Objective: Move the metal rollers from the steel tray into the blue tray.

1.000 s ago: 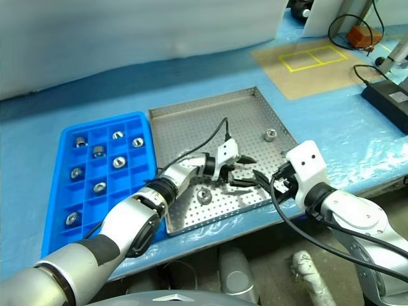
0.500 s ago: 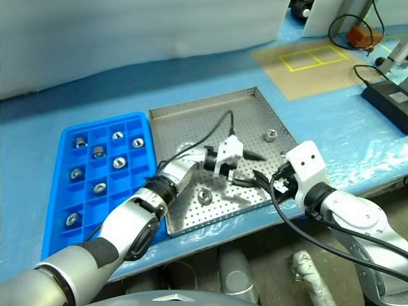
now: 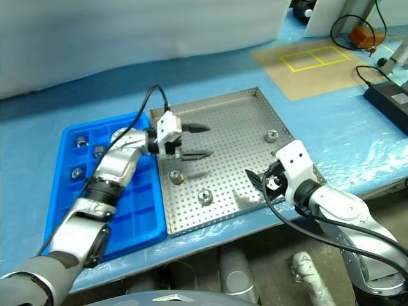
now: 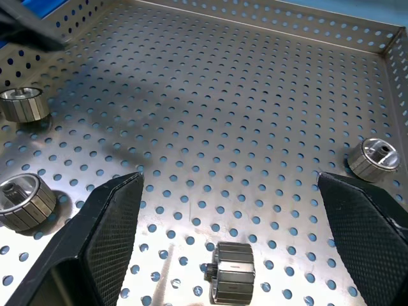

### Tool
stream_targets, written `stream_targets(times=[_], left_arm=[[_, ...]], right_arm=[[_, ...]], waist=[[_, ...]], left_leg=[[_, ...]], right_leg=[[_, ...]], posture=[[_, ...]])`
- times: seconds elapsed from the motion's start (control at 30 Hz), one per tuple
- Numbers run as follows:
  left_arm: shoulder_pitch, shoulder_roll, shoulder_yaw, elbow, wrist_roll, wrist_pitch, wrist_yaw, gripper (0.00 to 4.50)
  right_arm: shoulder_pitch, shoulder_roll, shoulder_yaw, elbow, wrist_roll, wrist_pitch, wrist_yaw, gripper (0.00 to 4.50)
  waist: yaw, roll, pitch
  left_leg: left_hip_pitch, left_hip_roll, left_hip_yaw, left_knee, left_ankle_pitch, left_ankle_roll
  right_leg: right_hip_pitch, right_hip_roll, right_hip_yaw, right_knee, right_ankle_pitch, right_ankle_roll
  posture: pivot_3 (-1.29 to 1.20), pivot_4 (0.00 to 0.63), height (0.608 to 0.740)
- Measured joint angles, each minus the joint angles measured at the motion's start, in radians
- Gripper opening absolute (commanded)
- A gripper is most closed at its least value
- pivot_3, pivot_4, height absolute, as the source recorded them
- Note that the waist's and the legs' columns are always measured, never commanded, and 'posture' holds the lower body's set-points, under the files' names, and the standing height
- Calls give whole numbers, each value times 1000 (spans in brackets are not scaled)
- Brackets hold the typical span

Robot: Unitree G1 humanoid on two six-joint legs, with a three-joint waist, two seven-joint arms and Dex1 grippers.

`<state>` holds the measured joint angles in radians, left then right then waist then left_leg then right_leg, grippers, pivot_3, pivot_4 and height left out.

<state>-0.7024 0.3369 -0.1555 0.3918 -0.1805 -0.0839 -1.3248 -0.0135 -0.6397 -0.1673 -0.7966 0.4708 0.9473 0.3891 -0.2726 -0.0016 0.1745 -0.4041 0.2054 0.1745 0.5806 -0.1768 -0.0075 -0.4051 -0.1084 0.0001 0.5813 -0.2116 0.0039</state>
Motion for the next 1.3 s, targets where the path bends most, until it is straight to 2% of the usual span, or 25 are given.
stream_targets(times=[0.17,0.3,0.47,0.53,0.6,0.97,1.3], left_arm=[[30,34,-44,-37,-55,5,-160,3677],[33,27,-81,-40,-60,-26,-214,3677],[33,9,-130,24,-22,-144,-246,3677],[33,-5,-151,54,-9,-182,-258,3677],[30,-19,-166,100,11,-228,-258,3677],[-84,-117,-209,392,164,-500,-127,3677],[-85,-92,-232,425,168,-549,-224,3677]], right_arm=[[0,1,4,0,3,-1,4,4500],[2,-12,-37,-16,85,14,62,4500],[25,-137,-137,-63,242,66,187,4500],[63,-236,-168,-82,296,89,256,4500],[75,-270,-178,-95,321,91,285,4500],[89,-270,-181,-100,321,84,206,4500],[111,-269,-181,-104,319,76,162,4500]], waist=[[28,0,0],[38,0,0],[42,1,0],[44,2,-1],[43,1,-1],[42,1,-1],[38,2,-2]], left_leg=[[2,0,0,1,0,0],[3,0,1,1,0,0],[4,0,1,1,0,0],[5,0,1,1,0,0],[5,0,1,1,0,-1],[4,0,1,3,0,0],[5,1,1,3,0,-1]], right_leg=[[2,-2,0,2,0,0],[2,-1,1,2,0,0],[3,-1,1,3,0,0],[4,-1,1,2,0,0],[5,-1,1,2,0,0],[4,-1,1,2,0,0],[4,-1,1,2,0,0]], posture=[[-635,150,740],[-647,150,740],[-662,150,740],[-663,150,740],[-662,150,740],[-678,150,740],[-689,150,740]])
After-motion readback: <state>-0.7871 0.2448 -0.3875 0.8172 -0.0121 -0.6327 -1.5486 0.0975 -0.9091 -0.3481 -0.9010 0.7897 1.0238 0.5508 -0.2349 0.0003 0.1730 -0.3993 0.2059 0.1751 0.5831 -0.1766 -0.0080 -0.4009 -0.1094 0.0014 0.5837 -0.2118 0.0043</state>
